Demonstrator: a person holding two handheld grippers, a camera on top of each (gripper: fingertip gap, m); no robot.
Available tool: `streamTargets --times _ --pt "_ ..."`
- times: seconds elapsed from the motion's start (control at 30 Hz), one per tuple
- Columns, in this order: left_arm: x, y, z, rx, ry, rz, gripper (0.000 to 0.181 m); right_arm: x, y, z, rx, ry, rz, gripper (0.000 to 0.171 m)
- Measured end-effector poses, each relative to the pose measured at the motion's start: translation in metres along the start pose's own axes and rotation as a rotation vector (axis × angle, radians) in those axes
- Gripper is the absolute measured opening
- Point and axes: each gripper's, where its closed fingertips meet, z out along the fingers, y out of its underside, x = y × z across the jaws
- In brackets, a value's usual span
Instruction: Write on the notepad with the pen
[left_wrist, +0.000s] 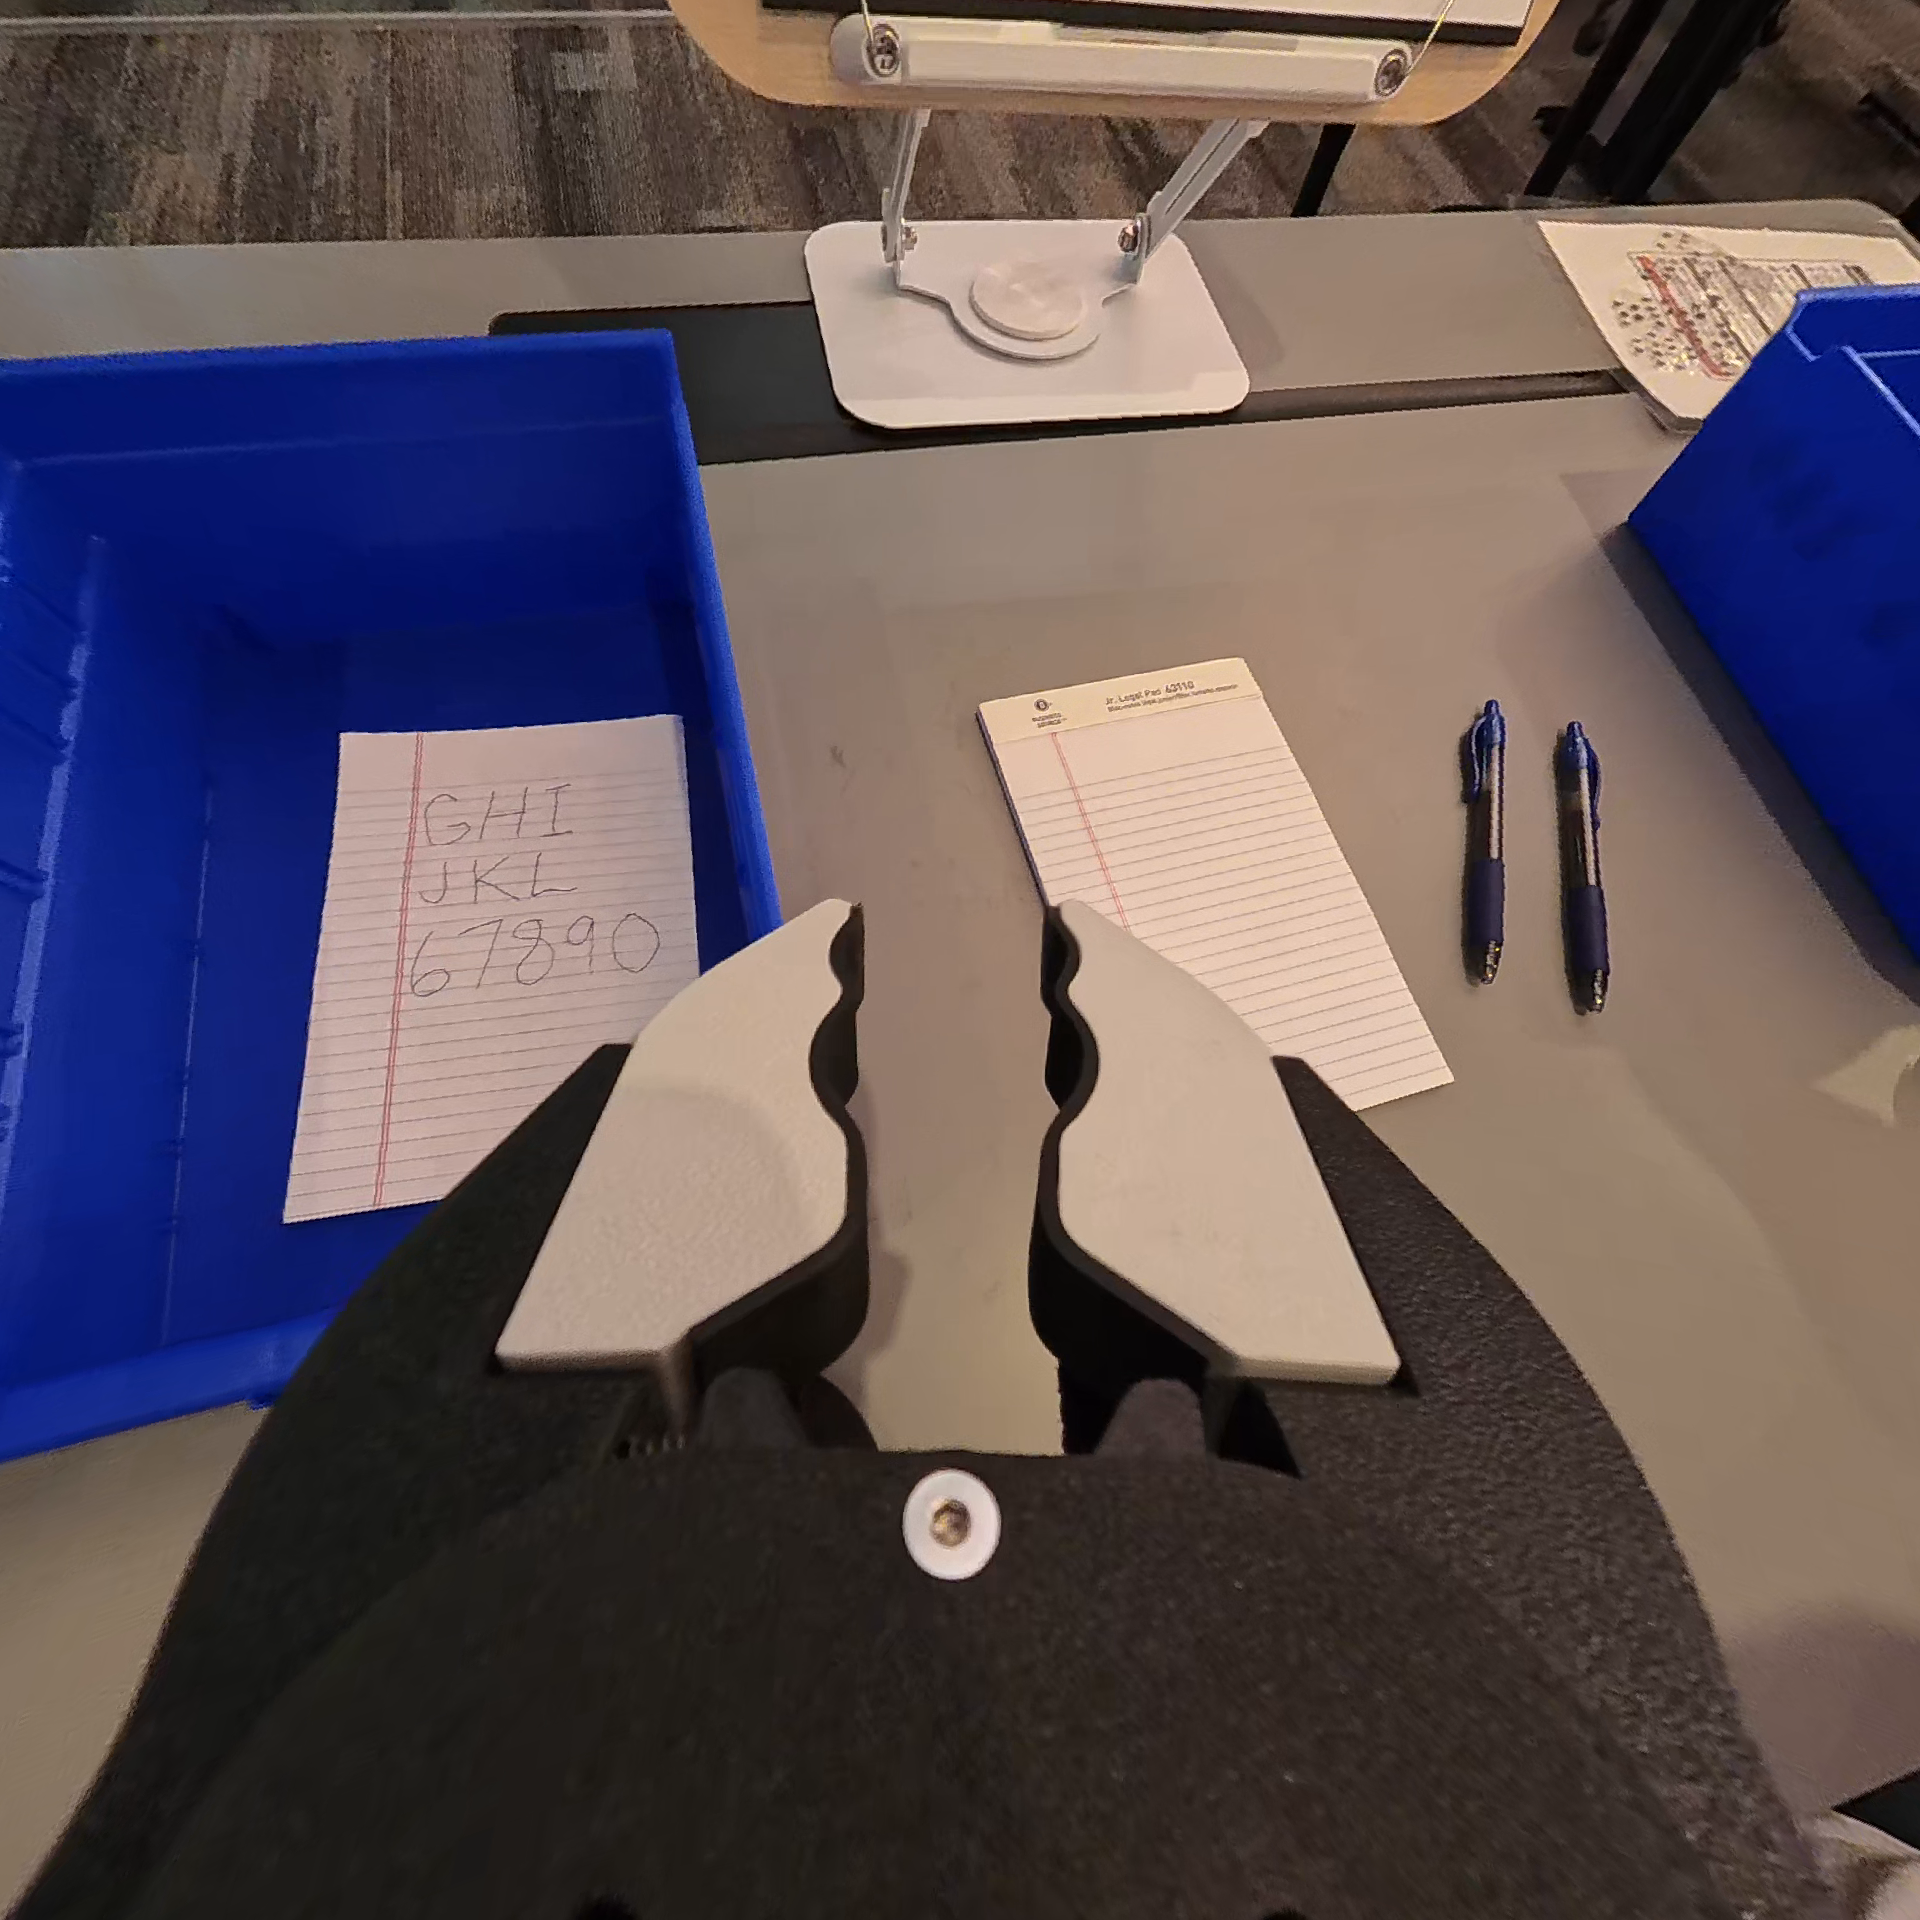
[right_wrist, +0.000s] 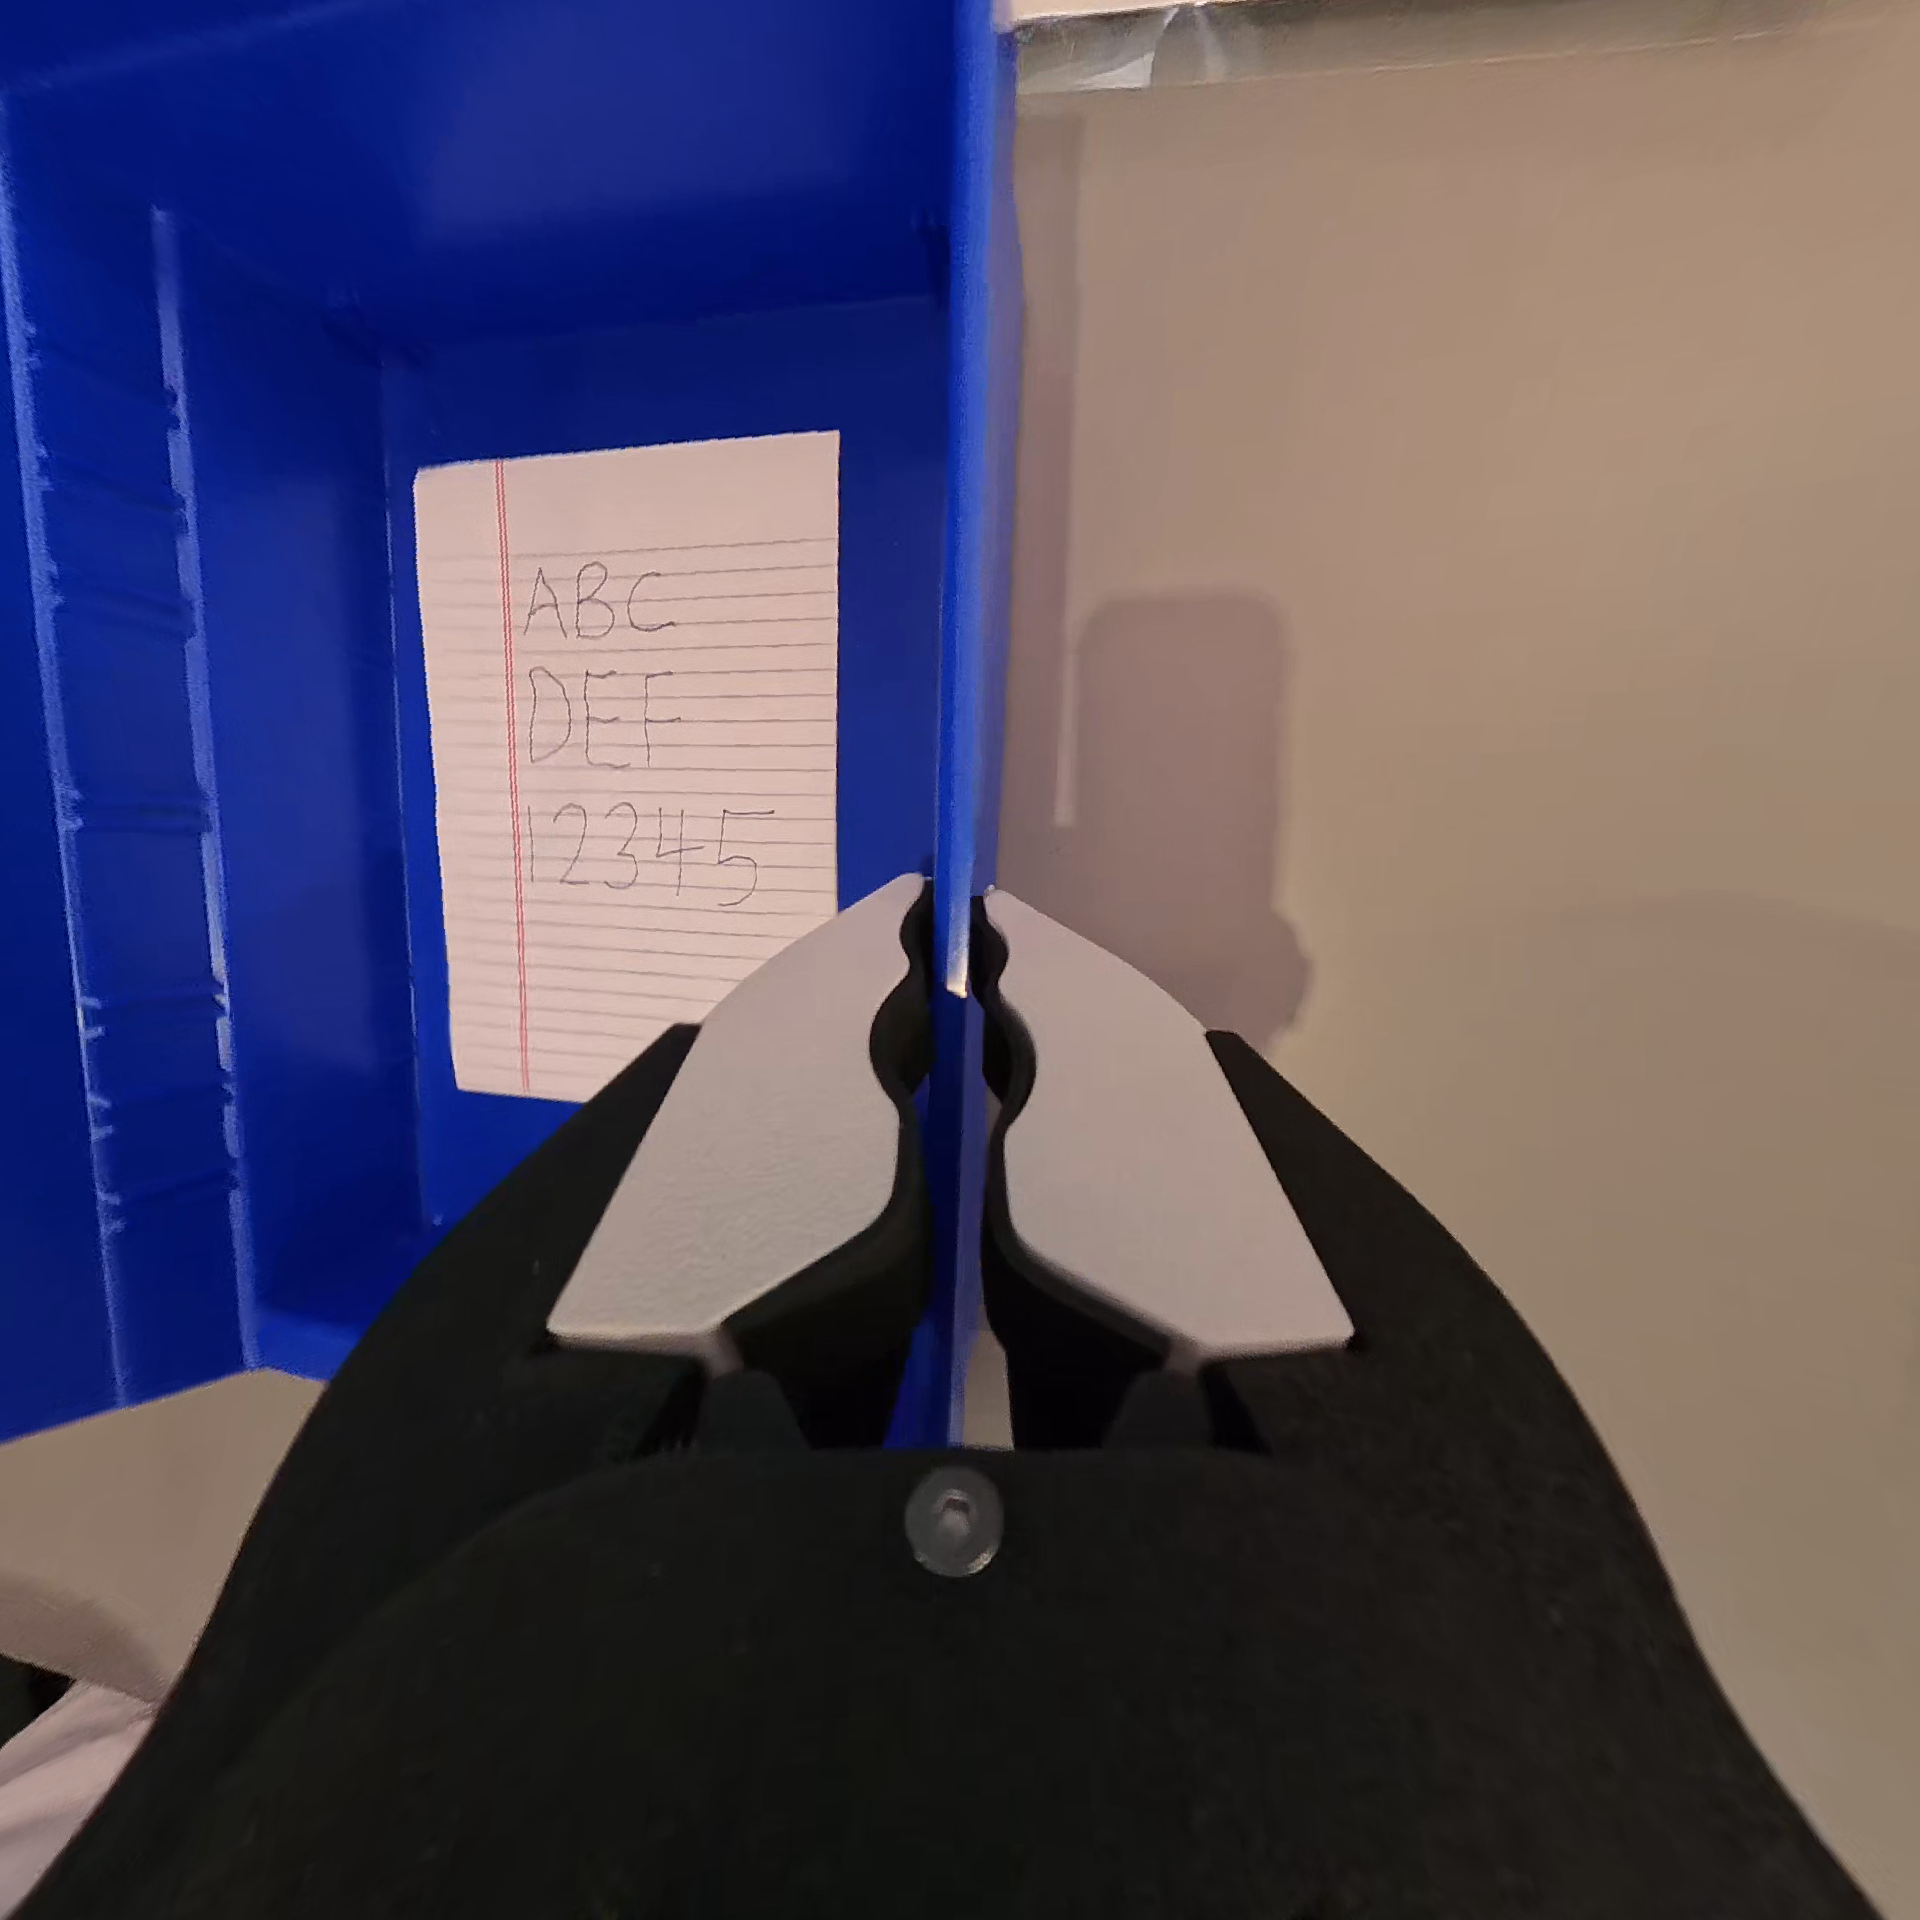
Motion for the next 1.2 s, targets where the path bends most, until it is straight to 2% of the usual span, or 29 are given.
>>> streamTargets --times 0.3,0.4,0.47,0.63,0.8,0.87,0.97,1.07,1.13,1.2 --pt "0.007 0.006 0.004 -0.028 0.028 0.019 0.030 0.008 -0.002 -0.002 0.038 -0.018 0.068 0.005" --pt "0.019 0.012 0.010 -0.048 0.043 0.052 0.040 0.009 -0.007 -0.006 0.068 -0.018 0.095 0.013" --pt "0.027 0.014 0.014 -0.042 0.046 0.102 0.044 0.014 -0.019 -0.019 0.156 0.013 0.121 0.021" --pt "0.038 -0.010 0.014 0.094 0.062 0.158 0.044 0.007 -0.062 -0.089 0.509 0.127 0.040 0.022" --pt "0.036 -0.050 -0.010 0.280 0.045 0.207 0.047 -0.067 -0.091 -0.155 0.824 0.006 -0.234 0.022" --pt "0.033 -0.072 -0.023 0.403 0.008 0.233 0.048 -0.097 -0.097 -0.170 0.896 0.038 -0.376 0.024" --pt "0.029 -0.097 -0.038 0.550 -0.028 0.289 0.044 -0.152 -0.102 -0.175 0.968 -0.025 -0.536 0.039" --pt "0.021 -0.110 -0.034 0.537 -0.021 0.287 0.048 -0.216 -0.103 -0.169 1.001 -0.259 -0.615 0.048" --pt "0.023 -0.118 -0.031 0.550 0.056 0.237 0.048 -0.249 -0.105 -0.166 1.037 -0.354 -0.642 0.049" --pt "0.024 -0.124 -0.026 0.557 0.121 0.185 0.049 -0.266 -0.111 -0.167 1.119 -0.273 -0.702 0.050"
